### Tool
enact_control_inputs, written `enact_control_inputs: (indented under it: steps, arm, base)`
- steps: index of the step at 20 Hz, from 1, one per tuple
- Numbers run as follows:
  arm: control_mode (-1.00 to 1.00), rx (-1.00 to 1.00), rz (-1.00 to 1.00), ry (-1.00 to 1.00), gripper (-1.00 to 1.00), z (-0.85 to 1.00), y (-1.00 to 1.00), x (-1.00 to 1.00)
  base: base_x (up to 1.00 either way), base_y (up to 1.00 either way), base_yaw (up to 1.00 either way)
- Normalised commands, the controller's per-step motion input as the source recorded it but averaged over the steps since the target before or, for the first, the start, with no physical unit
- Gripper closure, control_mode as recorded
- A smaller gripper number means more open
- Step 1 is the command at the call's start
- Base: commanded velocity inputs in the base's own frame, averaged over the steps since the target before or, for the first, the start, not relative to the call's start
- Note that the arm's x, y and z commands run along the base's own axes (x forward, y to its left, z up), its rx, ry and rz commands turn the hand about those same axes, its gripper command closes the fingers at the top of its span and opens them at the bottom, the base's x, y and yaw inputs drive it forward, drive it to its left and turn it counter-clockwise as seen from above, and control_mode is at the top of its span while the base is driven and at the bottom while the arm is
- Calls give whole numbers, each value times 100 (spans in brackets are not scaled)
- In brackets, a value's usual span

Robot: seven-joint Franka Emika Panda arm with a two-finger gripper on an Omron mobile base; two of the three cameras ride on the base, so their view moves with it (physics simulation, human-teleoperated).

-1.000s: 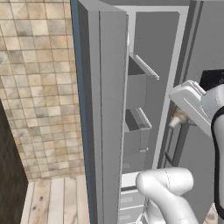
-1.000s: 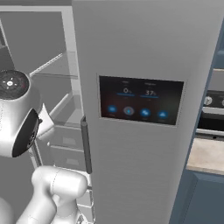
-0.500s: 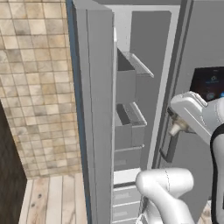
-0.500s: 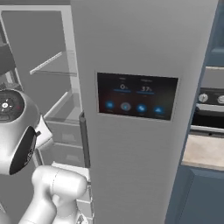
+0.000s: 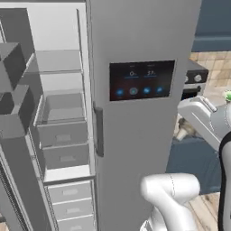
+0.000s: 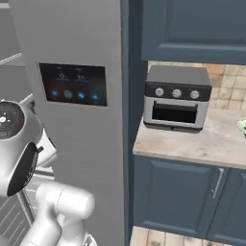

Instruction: Take the corn, mushroom, and eggplant from the freezer and place them in the bowl on the counter.

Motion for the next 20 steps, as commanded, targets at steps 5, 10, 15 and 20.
enact_control_inputs:
  steps: [5, 10, 15, 20]
  arm:
    - [100, 0, 0, 0, 100, 0, 0, 0]
    - [100, 0, 0, 0, 100, 0, 0, 0]
    - [100, 0, 0, 0, 100, 0, 0, 0]
    - [100, 0, 0, 0, 100, 0, 0, 0]
  base:
    - [0, -100, 0]
    - [13, -100, -1]
    - [41, -100, -1]
    - [89, -96, 0]
